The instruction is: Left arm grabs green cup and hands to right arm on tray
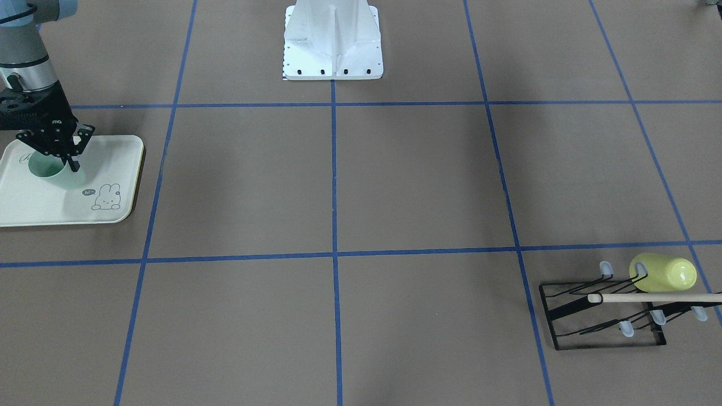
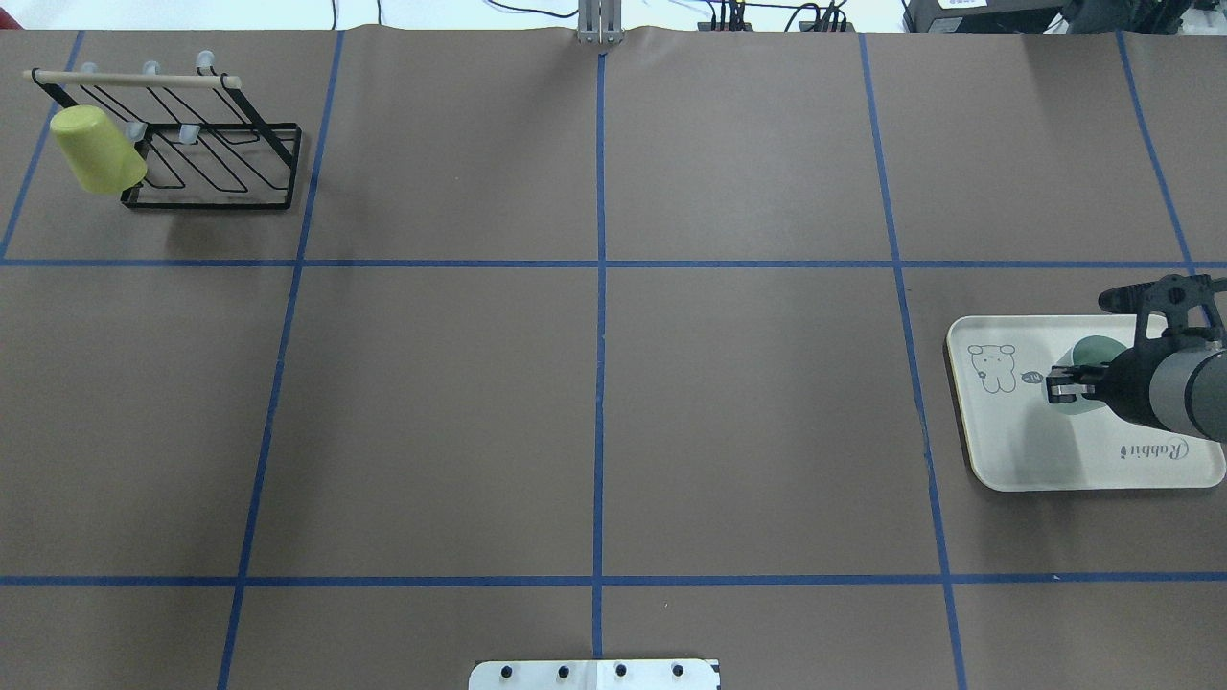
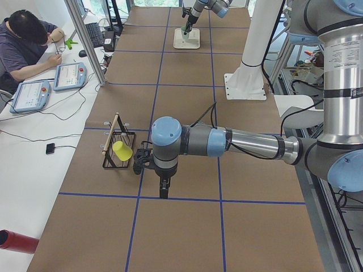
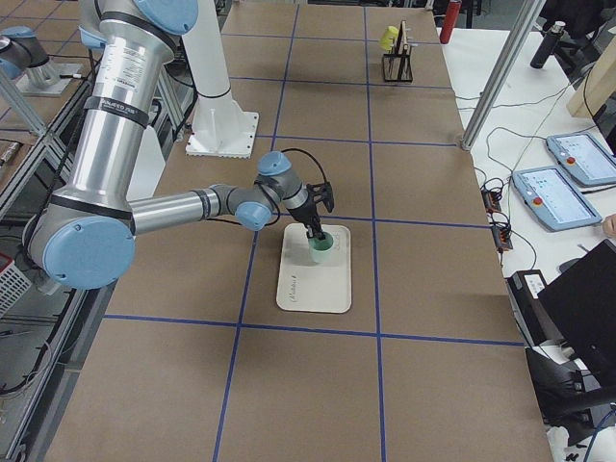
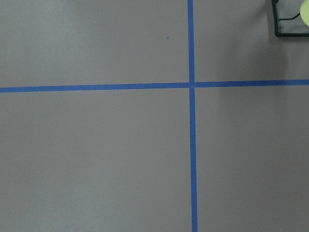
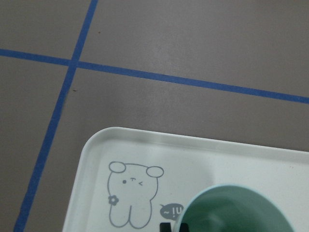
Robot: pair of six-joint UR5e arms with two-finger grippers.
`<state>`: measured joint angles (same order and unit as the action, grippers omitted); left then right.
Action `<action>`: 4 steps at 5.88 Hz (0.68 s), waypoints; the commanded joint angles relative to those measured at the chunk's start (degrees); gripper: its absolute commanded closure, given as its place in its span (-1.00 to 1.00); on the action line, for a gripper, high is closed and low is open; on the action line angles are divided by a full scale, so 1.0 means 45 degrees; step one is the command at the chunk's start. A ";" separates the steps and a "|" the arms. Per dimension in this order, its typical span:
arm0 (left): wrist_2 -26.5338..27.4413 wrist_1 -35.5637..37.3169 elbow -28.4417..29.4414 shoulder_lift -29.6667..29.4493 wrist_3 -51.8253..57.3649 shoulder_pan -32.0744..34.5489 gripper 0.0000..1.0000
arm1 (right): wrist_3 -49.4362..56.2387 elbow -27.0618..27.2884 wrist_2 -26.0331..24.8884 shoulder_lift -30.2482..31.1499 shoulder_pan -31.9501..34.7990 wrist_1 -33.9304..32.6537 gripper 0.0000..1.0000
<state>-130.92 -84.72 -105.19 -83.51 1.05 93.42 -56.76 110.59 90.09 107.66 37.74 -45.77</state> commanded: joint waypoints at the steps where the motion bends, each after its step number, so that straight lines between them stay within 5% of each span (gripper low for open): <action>1: -0.0009 -0.0001 -0.0043 -0.0016 0.0002 -0.0019 -1.00 | -0.0043 -0.0534 0.0019 0.0001 0.0032 0.1166 -1.00; 2: -0.0009 -0.0001 -0.0062 -0.0016 0.0002 0.0001 -1.00 | 0.0131 -0.0166 0.0503 -0.0018 0.0419 0.0994 -1.00; 4: -0.0009 -0.0021 0.0035 0.0023 0.0002 -0.0019 -1.00 | 0.1859 -0.0104 0.4281 -0.0386 0.3688 0.0431 -1.00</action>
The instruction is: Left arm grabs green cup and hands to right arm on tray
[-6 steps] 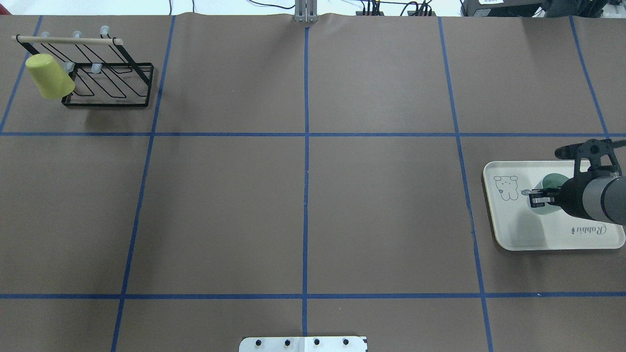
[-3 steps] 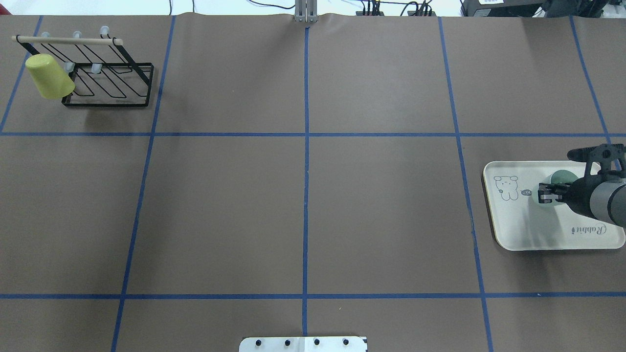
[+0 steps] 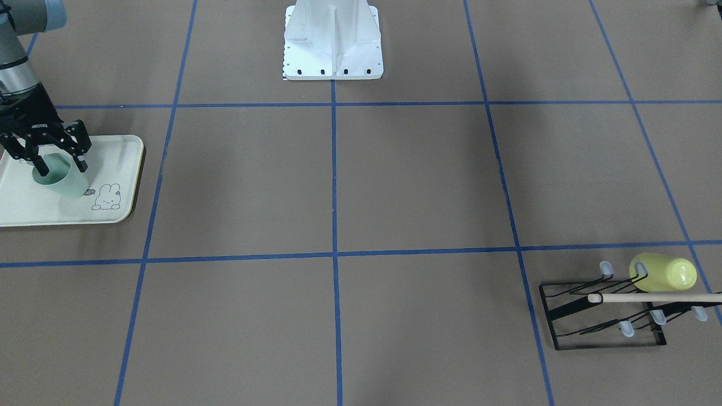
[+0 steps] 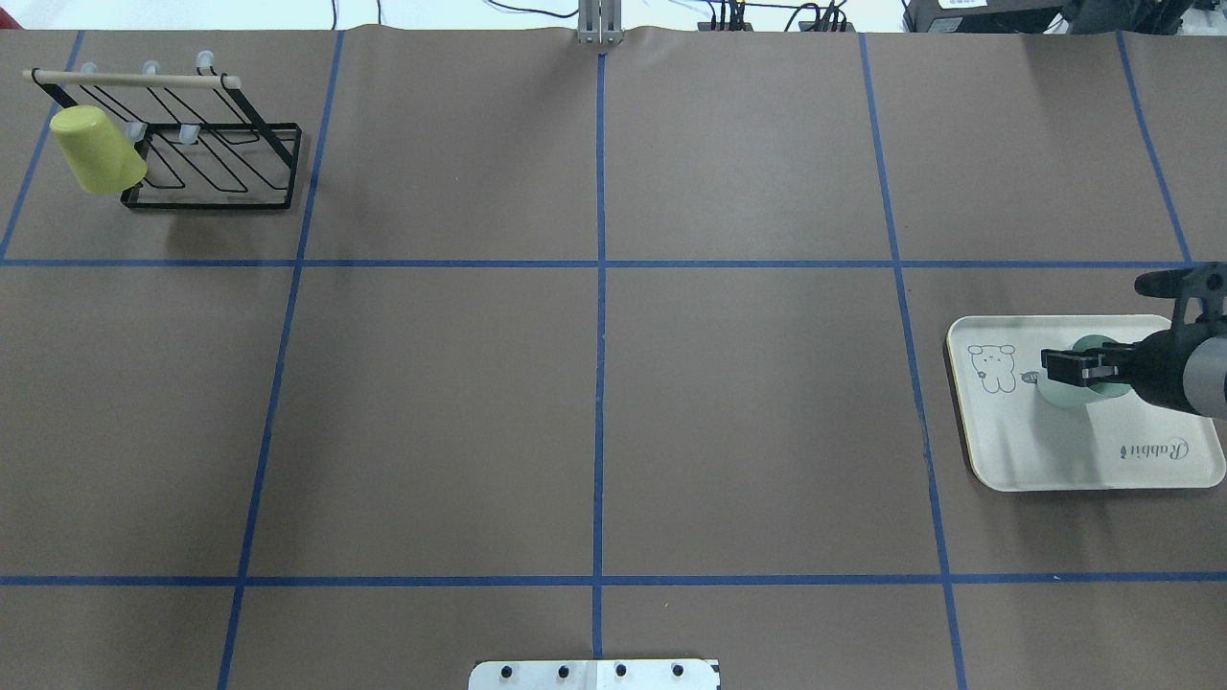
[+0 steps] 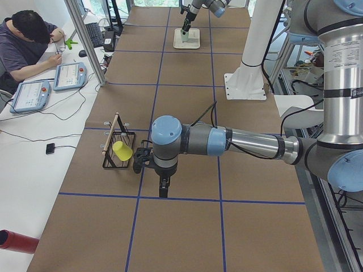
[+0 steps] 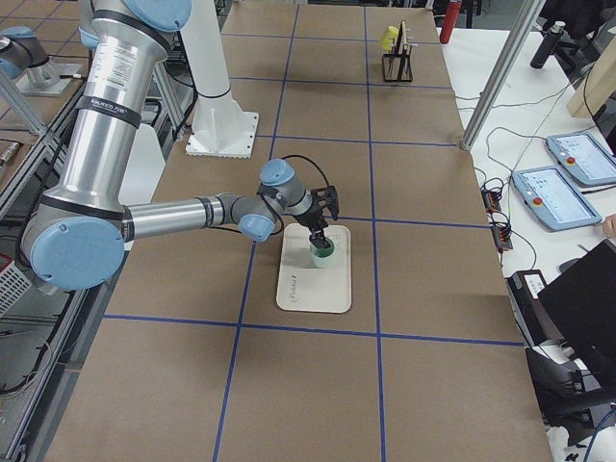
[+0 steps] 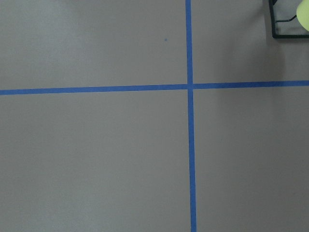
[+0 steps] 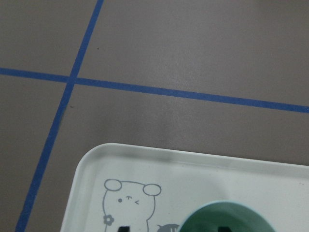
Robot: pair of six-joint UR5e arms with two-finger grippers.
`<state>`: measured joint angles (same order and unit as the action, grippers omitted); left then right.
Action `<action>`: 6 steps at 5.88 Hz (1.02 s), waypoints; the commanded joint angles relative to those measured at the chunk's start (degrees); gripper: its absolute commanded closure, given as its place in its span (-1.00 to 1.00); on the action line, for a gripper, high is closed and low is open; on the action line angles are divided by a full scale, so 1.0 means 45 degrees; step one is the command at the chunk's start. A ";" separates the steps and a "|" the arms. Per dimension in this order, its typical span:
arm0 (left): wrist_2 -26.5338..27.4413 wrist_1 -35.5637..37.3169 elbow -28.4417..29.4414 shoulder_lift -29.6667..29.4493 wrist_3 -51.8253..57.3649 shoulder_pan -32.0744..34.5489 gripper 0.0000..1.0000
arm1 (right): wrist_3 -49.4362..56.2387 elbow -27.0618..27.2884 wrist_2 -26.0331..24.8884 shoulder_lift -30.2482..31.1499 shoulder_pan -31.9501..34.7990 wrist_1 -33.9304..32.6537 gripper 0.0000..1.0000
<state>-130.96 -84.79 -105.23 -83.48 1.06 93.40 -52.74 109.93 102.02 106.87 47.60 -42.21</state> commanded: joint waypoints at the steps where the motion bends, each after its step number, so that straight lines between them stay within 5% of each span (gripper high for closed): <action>1: 0.0000 -0.0005 0.0026 0.0035 -0.0020 0.0007 -1.00 | 0.2022 0.0044 0.2785 -0.1121 0.2769 -0.1991 -1.00; 4: -0.0969 -0.0005 0.0277 0.0406 -0.0001 0.0007 -1.00 | 0.8321 -0.0093 0.5504 -0.2262 0.6615 -0.6739 -1.00; 6: -0.1074 -0.0315 0.0240 0.0426 0.0387 0.0046 -1.00 | 1.2034 -0.0540 0.6038 -0.2323 0.8516 -0.9029 -1.00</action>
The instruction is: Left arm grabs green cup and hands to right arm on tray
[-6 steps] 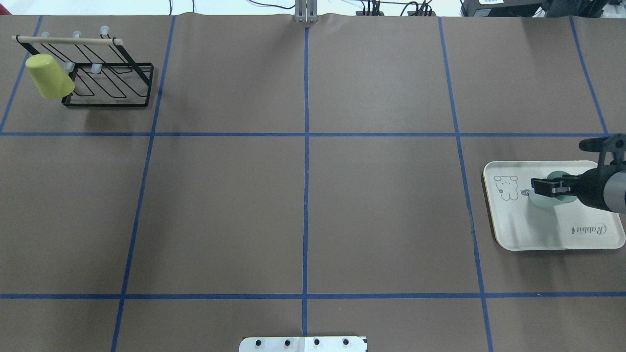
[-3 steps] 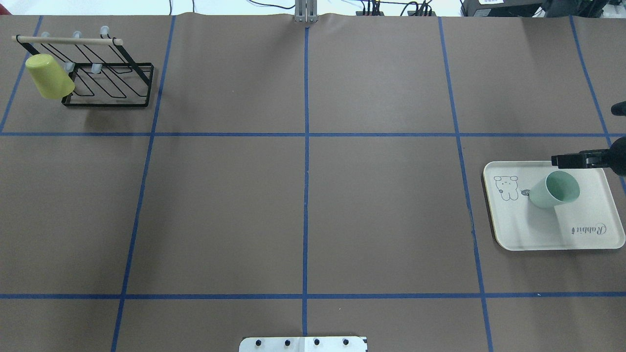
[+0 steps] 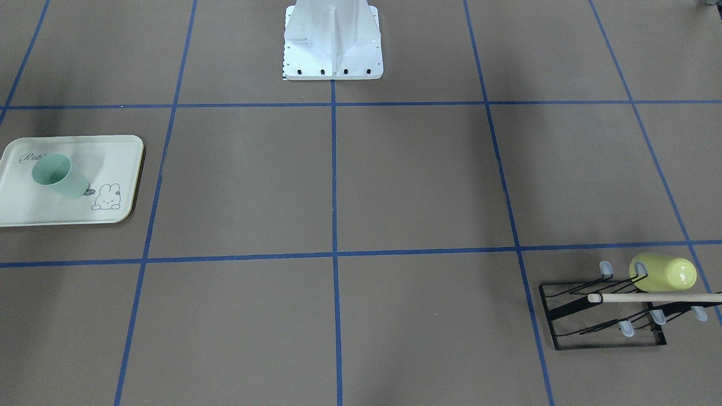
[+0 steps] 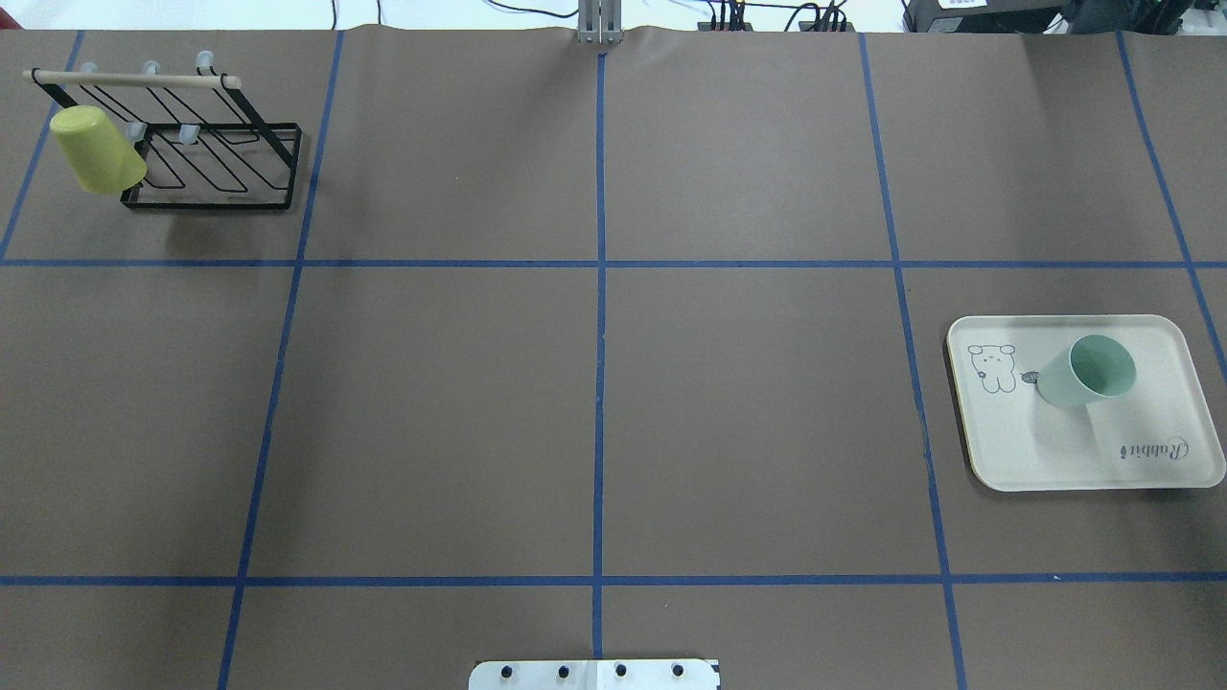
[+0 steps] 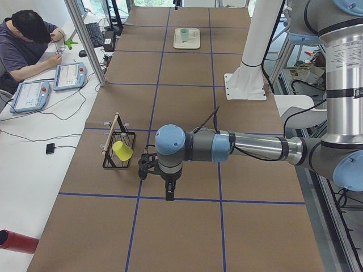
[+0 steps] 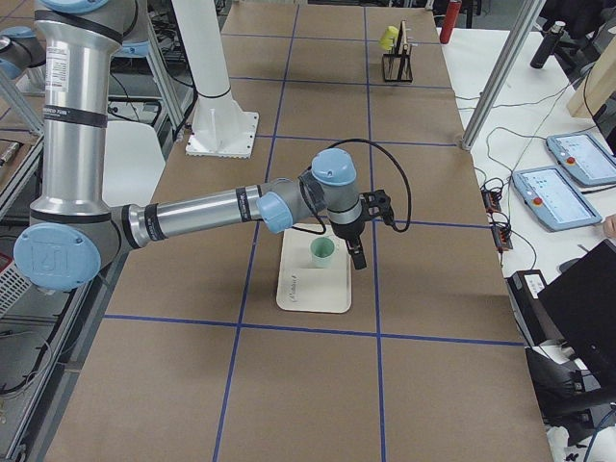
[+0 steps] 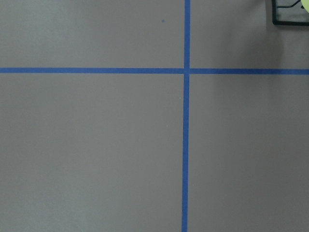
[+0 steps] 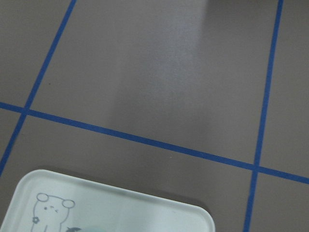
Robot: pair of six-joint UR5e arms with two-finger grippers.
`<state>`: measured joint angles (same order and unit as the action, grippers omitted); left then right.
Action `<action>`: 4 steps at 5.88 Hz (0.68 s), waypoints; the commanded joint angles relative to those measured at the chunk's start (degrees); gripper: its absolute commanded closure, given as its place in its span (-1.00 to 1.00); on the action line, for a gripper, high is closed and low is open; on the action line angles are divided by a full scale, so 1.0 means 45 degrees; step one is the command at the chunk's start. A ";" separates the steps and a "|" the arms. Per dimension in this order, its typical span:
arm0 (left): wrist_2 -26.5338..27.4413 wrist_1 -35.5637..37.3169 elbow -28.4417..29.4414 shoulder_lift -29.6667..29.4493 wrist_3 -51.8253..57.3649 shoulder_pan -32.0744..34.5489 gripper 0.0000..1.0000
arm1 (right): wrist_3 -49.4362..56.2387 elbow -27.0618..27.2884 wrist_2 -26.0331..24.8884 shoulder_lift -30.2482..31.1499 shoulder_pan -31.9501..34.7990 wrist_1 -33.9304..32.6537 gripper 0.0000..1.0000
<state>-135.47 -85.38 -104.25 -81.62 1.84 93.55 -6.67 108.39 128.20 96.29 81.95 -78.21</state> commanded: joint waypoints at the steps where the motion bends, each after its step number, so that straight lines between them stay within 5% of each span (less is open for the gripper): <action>1: -0.0053 -0.0980 0.0042 0.0361 0.0796 -0.0008 -1.00 | 0.3303 -0.0800 0.0415 0.0298 0.1334 -0.1347 -1.00; 4: 0.0005 -0.1887 0.0451 0.0619 0.0843 -0.0028 -1.00 | 0.4353 -0.1918 0.0127 0.1509 0.1593 -0.1273 -1.00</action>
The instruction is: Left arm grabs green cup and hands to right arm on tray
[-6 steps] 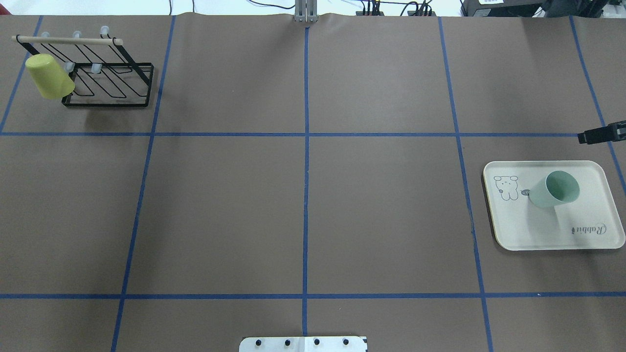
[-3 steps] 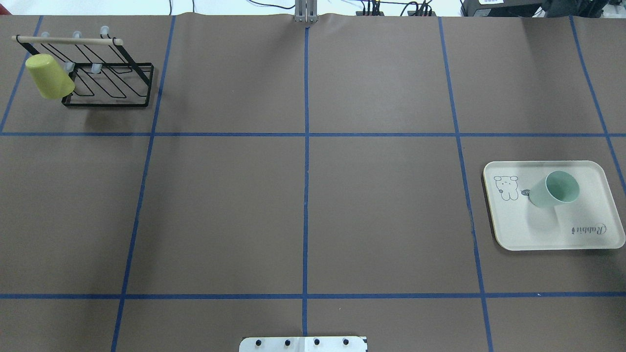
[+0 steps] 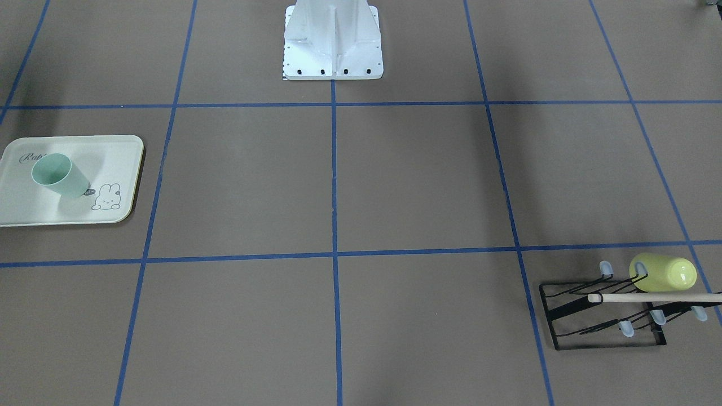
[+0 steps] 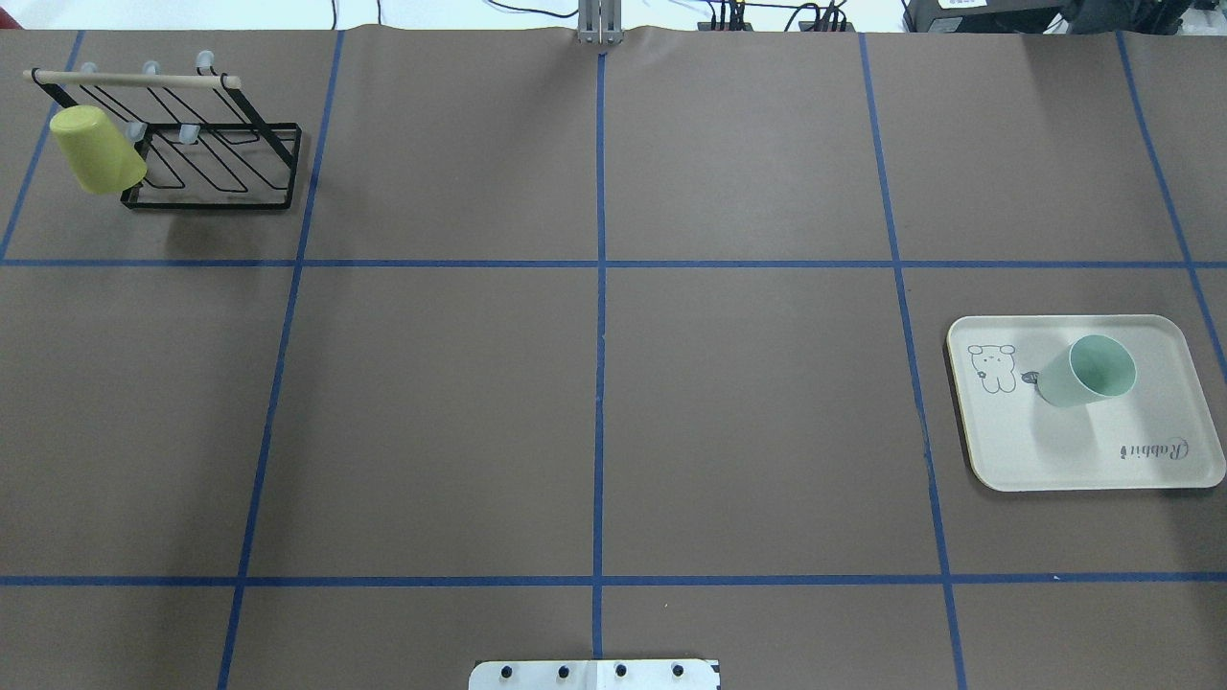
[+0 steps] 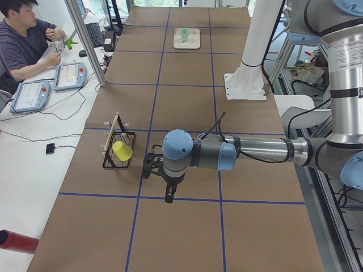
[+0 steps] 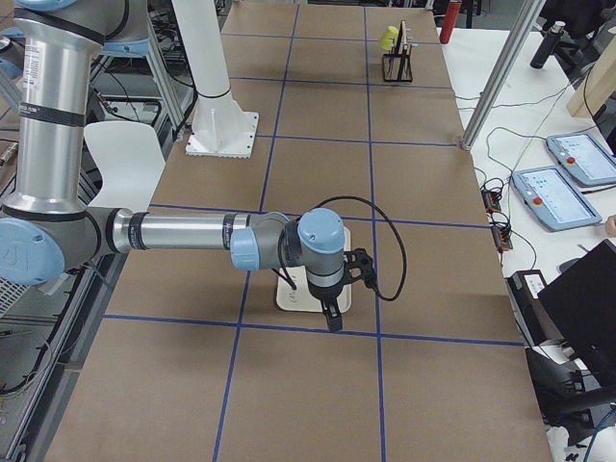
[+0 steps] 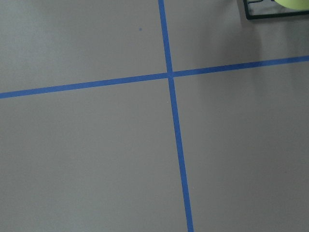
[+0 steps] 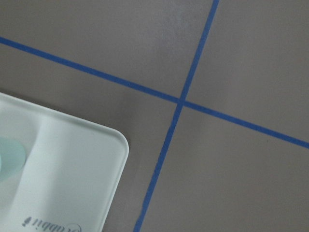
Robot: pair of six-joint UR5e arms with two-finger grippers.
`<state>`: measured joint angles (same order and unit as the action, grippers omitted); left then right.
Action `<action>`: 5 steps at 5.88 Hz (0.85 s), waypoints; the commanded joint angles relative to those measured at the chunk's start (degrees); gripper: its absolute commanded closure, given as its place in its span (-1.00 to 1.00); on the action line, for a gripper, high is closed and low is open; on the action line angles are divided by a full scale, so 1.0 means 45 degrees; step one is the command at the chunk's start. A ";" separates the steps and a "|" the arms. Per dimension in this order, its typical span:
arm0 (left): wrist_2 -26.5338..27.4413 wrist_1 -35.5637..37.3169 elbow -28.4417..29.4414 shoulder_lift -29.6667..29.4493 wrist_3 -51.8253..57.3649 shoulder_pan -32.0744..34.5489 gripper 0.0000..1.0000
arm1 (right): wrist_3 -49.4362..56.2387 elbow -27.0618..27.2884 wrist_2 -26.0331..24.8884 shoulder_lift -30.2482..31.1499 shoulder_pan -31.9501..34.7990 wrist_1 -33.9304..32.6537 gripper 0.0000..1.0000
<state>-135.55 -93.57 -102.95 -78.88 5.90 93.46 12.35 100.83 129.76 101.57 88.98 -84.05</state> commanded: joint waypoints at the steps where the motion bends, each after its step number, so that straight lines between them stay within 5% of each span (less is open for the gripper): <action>1: 0.0082 -0.0066 0.0434 -0.0029 -0.0080 -0.0026 -1.00 | 0.0049 -0.0278 -0.0242 0.0320 0.0108 0.0044 -1.00; 5: -0.0015 -0.0105 0.0437 0.0010 0.0056 -0.0046 -1.00 | -0.0108 -0.0259 -0.0300 0.0241 0.0109 0.0063 -1.00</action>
<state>-135.54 -94.01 -100.84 -78.89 6.08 93.28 11.83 99.69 128.46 102.46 89.47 -83.84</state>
